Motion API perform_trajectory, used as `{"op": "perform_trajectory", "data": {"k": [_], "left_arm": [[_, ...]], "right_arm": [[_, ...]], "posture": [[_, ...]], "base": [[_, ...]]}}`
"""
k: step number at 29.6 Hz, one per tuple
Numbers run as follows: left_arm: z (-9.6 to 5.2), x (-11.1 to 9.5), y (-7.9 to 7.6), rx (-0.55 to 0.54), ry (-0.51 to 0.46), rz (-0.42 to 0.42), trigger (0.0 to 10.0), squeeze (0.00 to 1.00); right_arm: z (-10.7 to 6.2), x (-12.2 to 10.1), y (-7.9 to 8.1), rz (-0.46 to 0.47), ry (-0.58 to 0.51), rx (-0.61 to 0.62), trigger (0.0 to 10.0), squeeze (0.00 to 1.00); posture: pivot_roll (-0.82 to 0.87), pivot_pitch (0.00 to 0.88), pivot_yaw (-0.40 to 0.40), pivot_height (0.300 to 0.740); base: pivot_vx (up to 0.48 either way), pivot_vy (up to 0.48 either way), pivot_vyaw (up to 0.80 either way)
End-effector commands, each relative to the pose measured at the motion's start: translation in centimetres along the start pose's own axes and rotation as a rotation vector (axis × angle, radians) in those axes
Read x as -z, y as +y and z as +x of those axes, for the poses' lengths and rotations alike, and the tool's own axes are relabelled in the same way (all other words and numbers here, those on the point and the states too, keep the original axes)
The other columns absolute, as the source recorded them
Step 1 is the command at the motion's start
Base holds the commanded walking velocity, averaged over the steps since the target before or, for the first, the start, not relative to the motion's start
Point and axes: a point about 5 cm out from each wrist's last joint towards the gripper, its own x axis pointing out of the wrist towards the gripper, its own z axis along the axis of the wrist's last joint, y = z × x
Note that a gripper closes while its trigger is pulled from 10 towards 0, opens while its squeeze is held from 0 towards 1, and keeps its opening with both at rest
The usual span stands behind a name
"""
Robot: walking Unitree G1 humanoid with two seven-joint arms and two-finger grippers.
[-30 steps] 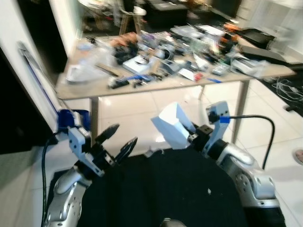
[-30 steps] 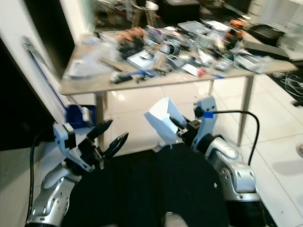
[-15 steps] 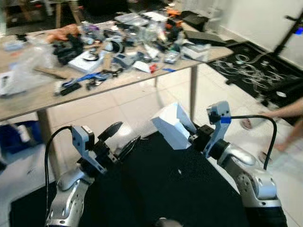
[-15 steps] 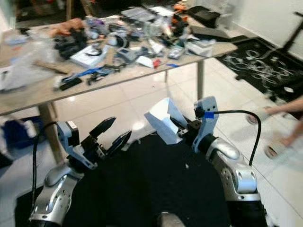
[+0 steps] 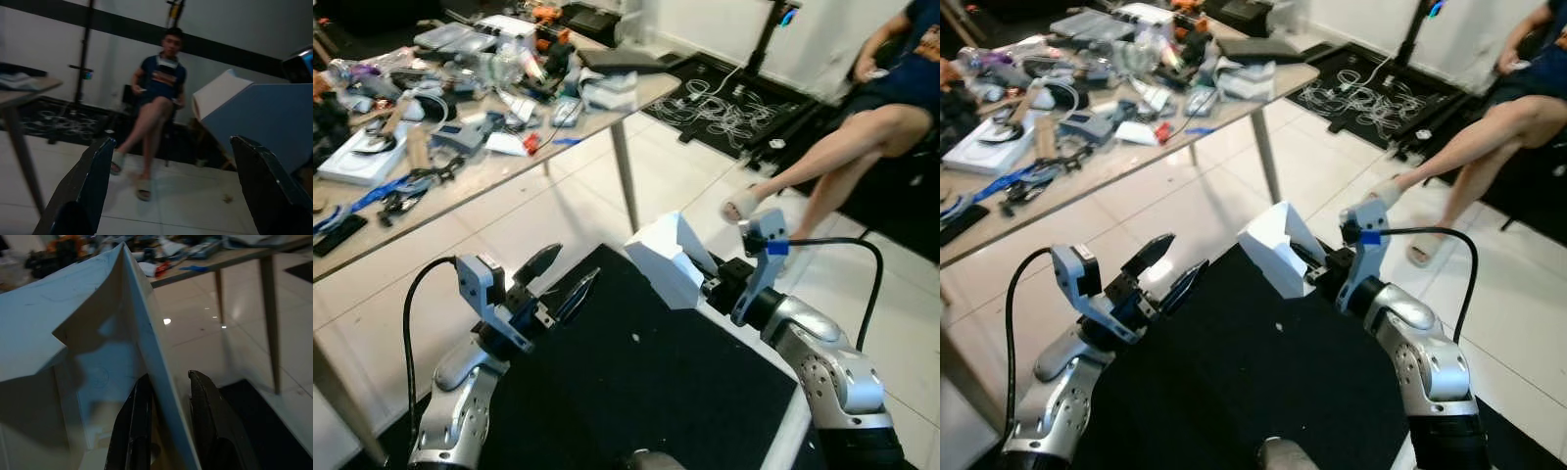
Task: Picking trash to rubbish bin
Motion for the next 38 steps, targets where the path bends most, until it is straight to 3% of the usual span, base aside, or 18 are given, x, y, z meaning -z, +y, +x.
{"op": "perform_trajectory", "data": {"k": [1,17,38], "left_arm": [[-0.3,0.3,0.1,-0.021,0.002,-0.017,10.0,0.0],[0.8,0.4,-0.5,-0.067,-0.09,-0.132,10.0,0.0],[1.2,0.4,-0.5,-0.066,-0.088,-0.14,10.0,0.0]], "right_arm": [[-0.2,0.0,0.0,0.01,-0.012,-0.001,10.0,0.0],[0.3,0.2,1.2,0.053,-0.062,-0.04,10.0,0.0],[0.3,0.2,1.1,0.05,-0.073,-0.048,10.0,0.0]], "posture": [[-0.02,0.0,-0.038,0.74],[-0.01,0.0,-0.033,0.74],[-0.01,0.0,-0.03,0.74]], "base": [[0.0,0.0,-0.8],[0.0,0.0,-0.8],[0.0,0.0,-0.8]]}}
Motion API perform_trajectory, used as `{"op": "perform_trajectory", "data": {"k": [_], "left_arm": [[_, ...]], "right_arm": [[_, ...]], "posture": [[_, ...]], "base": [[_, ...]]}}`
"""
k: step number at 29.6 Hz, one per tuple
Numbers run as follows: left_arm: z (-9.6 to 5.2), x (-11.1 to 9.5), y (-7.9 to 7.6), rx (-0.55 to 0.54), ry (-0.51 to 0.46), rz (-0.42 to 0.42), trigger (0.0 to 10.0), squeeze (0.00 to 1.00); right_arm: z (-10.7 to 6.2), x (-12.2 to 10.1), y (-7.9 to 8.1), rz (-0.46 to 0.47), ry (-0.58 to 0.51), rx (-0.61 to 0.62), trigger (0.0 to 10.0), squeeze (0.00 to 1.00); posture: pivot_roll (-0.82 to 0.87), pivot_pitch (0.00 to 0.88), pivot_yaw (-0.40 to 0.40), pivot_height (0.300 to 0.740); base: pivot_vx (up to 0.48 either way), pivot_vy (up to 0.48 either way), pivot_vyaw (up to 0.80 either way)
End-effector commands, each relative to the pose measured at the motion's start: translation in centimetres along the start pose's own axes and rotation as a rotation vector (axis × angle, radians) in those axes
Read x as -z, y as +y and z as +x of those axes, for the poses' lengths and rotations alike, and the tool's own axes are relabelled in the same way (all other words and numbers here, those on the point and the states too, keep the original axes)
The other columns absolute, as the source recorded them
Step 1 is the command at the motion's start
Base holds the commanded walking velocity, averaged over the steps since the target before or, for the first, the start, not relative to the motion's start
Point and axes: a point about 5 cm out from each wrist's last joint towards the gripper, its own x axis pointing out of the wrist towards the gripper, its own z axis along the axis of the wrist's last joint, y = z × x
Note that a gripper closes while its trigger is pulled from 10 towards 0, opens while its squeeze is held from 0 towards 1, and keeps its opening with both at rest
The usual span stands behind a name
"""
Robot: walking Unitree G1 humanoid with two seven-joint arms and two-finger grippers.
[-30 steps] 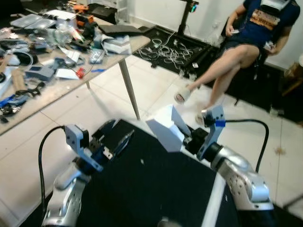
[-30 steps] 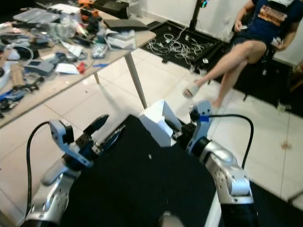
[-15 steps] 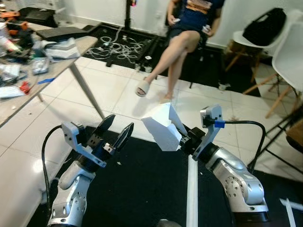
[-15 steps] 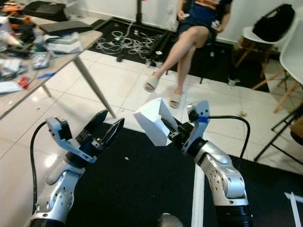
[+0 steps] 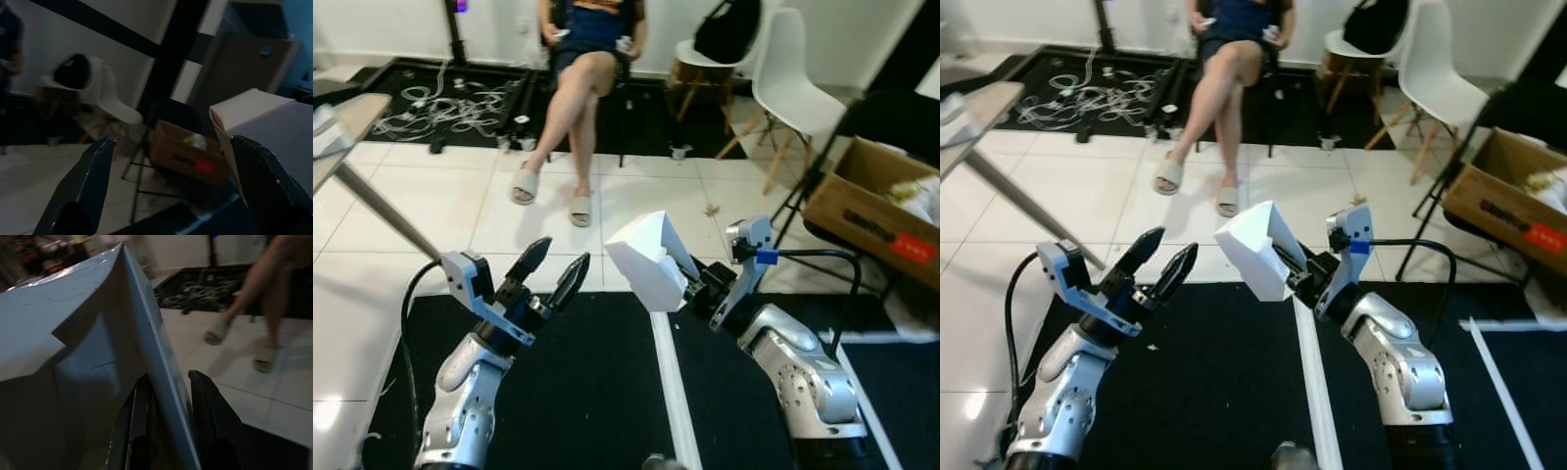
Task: Picking trash to rubbish bin
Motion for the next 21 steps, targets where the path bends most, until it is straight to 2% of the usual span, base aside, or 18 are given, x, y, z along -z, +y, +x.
{"op": "perform_trajectory", "data": {"k": [1,21], "left_arm": [[0.18,0.08,-0.13,0.009,0.006,-0.007,10.0,0.0],[-0.32,0.63,0.5,0.014,0.017,-0.017,10.0,0.0]], "right_arm": [[-0.23,-0.05,-0.2,0.001,-0.007,0.005,10.0,0.0],[-0.22,-0.09,-0.19,-0.006,-0.002,0.0,10.0,0.0]], "posture": [[-0.01,0.0,-0.03,0.74],[-0.02,0.0,-0.03,0.74]], "base": [[0.0,0.0,-0.8],[0.0,0.0,-0.8]]}}
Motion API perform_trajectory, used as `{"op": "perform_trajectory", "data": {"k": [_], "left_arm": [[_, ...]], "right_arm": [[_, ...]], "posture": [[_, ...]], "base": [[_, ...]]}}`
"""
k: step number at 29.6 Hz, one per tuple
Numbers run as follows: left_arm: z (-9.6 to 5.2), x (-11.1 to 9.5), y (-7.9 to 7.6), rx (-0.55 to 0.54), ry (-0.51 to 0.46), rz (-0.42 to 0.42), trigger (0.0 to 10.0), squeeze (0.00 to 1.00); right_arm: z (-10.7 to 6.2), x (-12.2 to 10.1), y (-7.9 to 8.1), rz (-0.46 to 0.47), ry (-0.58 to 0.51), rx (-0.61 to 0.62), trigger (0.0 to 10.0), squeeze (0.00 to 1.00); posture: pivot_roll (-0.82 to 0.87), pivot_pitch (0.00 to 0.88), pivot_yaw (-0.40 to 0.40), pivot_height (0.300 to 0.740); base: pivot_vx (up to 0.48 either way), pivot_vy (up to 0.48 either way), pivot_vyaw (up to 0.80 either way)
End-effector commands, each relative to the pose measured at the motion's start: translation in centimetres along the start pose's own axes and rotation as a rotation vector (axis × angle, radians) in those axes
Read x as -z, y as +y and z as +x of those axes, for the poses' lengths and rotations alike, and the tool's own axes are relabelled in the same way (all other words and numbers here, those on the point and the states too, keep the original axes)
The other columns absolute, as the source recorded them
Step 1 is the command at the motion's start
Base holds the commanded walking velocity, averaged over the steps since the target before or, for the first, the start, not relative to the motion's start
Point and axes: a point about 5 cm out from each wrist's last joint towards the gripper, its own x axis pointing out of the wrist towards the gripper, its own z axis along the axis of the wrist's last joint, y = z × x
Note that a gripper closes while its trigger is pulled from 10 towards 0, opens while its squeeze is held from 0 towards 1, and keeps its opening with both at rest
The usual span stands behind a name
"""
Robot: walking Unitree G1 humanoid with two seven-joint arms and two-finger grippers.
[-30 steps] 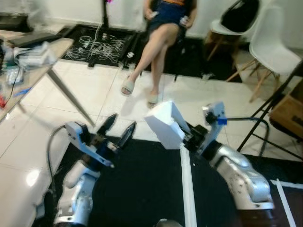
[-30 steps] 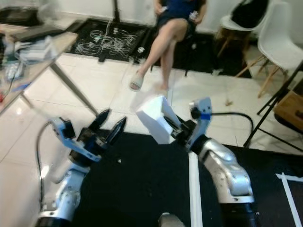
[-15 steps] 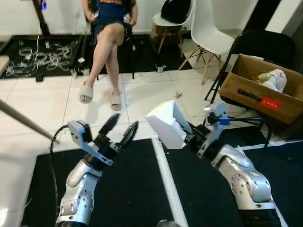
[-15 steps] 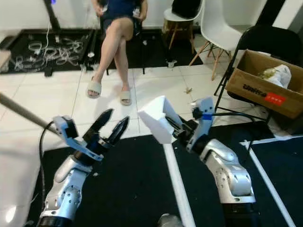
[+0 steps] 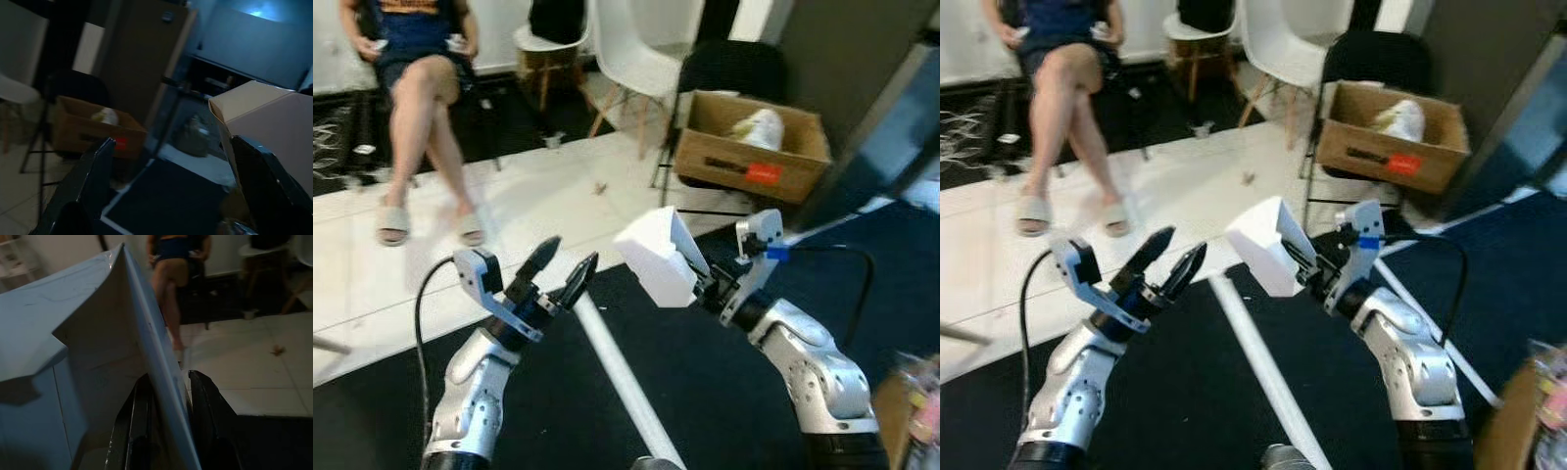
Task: Picking trash to rubbish bin
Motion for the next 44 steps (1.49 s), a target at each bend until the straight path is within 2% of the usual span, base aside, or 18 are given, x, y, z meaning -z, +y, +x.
{"op": "perform_trajectory", "data": {"k": [1,9,11,12,13,14,15,21,32,39,44], "left_arm": [[-0.2,0.3,0.1,-0.001,0.005,-0.01,10.0,0.0],[-0.3,0.7,-0.1,0.048,0.017,-0.047,10.0,0.0],[-0.4,0.8,-0.5,0.1,0.027,-0.091,10.0,0.0],[-0.6,0.8,-0.8,0.132,0.027,-0.131,10.0,0.0],[-0.8,0.8,-1.3,0.183,0.026,-0.206,10.0,0.0],[-0.9,0.8,-1.5,0.197,0.028,-0.228,10.0,0.0],[-0.9,0.8,-1.5,0.197,0.028,-0.228,10.0,0.0],[-1.4,0.8,-1.9,0.214,0.007,-0.362,10.0,0.0],[-1.7,0.7,-1.9,0.19,0.003,-0.435,10.0,0.0],[-1.8,0.4,-1.8,0.197,-0.009,-0.381,10.0,0.0],[-1.8,0.3,-1.9,0.203,-0.014,-0.384,10.0,0.0]], "right_arm": [[-0.1,0.1,0.0,0.006,0.0,-0.001,10.0,0.0],[-0.2,0.2,-0.1,0.004,0.004,-0.002,10.0,0.0],[-0.2,0.2,-0.1,0.002,0.005,-0.002,10.0,0.0],[-0.2,0.2,-0.1,0.002,0.005,-0.002,10.0,0.0],[-0.2,0.2,-0.1,0.002,0.006,-0.003,10.0,0.0],[-0.2,0.2,-0.1,0.001,0.006,-0.003,10.0,0.0],[-0.2,0.2,-0.1,0.001,0.006,-0.003,10.0,0.0],[-0.2,0.3,-0.2,0.003,0.005,0.001,10.0,0.0],[-0.3,0.3,-0.3,-0.01,0.005,0.0,10.0,0.0],[-0.2,0.1,-0.3,-0.03,0.005,-0.002,10.0,0.0],[-0.1,0.1,-0.3,-0.033,0.006,-0.001,10.0,0.0]], "posture": [[-0.02,0.0,-0.03,0.74],[-0.02,0.0,-0.037,0.74],[-0.02,0.0,-0.037,0.74],[-0.02,0.0,-0.037,0.74],[-0.02,0.0,-0.037,0.74],[-0.02,0.0,-0.037,0.74],[-0.02,0.0,-0.037,0.74],[-0.02,0.0,-0.039,0.74],[-0.02,0.0,-0.039,0.74],[-0.01,0.0,-0.037,0.74],[-0.01,0.0,-0.036,0.74]], "base": [[0.0,0.0,-0.8],[0.0,0.0,-0.8],[0.0,0.0,-0.8],[0.0,0.0,-0.8],[0.0,0.0,-0.8],[0.0,0.0,-0.8],[0.0,0.0,-0.8],[0.0,0.0,-0.67],[0.0,0.0,0.0],[0.0,0.0,0.0],[0.362,0.0,0.0]]}}
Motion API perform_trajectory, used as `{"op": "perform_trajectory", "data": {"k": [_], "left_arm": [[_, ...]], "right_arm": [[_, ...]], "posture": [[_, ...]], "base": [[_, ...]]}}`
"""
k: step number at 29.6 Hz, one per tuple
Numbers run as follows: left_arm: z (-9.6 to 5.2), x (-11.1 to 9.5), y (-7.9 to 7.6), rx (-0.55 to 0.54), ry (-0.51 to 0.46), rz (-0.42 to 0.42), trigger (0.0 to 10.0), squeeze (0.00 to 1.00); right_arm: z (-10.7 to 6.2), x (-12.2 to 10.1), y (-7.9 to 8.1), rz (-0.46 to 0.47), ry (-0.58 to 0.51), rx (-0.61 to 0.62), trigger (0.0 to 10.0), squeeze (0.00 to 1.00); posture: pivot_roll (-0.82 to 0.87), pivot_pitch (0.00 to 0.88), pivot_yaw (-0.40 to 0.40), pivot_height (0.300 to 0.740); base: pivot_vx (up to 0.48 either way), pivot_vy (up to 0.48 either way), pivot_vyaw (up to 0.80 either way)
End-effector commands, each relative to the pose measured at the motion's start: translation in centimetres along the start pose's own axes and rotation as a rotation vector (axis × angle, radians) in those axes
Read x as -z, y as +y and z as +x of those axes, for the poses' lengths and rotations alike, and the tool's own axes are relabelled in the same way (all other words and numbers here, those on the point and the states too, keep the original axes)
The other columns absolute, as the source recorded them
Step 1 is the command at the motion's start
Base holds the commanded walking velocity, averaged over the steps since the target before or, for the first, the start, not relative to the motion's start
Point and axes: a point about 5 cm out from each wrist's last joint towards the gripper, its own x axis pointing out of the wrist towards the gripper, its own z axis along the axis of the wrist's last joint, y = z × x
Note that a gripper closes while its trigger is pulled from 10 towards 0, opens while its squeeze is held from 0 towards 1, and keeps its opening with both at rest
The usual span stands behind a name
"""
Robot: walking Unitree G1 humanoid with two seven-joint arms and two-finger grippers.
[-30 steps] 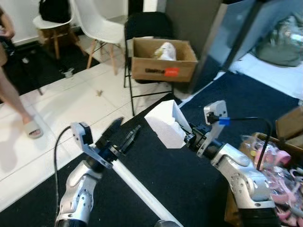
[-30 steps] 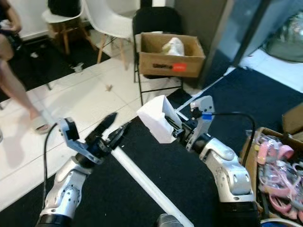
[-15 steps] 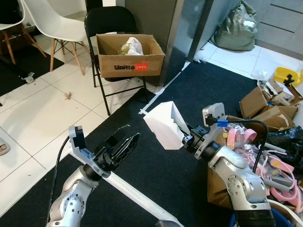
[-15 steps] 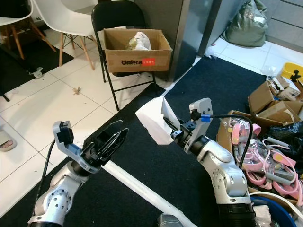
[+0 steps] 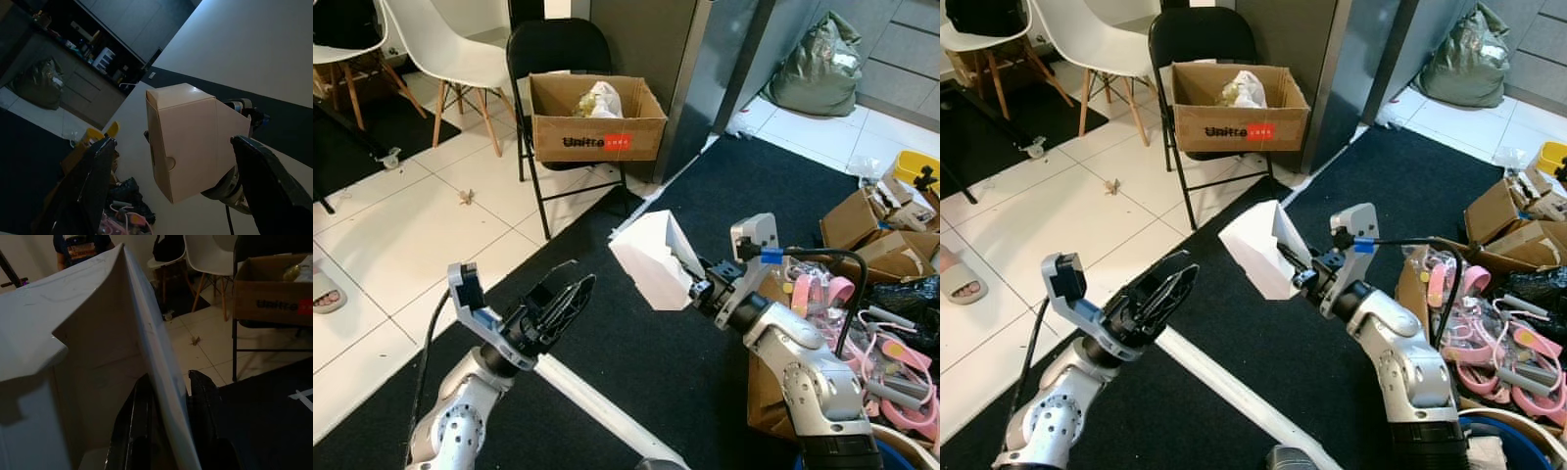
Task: Picking trash to rubbish bin
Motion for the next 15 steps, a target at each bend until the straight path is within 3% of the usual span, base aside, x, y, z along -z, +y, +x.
{"op": "perform_trajectory", "data": {"k": [1,7,15], "left_arm": [[0.2,-0.2,-0.3,0.019,0.001,0.013,10.0,0.0],[0.3,-0.2,-0.4,0.023,0.0,0.015,10.0,0.0],[0.6,-0.4,-0.8,0.034,0.001,0.025,10.0,0.0]], "right_arm": [[0.0,-0.2,-0.1,-0.017,-0.004,0.002,10.0,0.0],[0.2,-0.3,-0.2,-0.027,-0.001,0.018,10.0,0.0],[2.0,-1.6,-1.5,-0.064,-0.05,0.082,10.0,0.0]], "posture": [[-0.01,0.0,-0.036,0.74],[-0.01,0.0,-0.036,0.74],[-0.01,0.0,-0.026,0.74]], "base": [[0.454,0.0,0.0],[0.447,0.0,0.0],[0.421,0.0,0.0]]}}
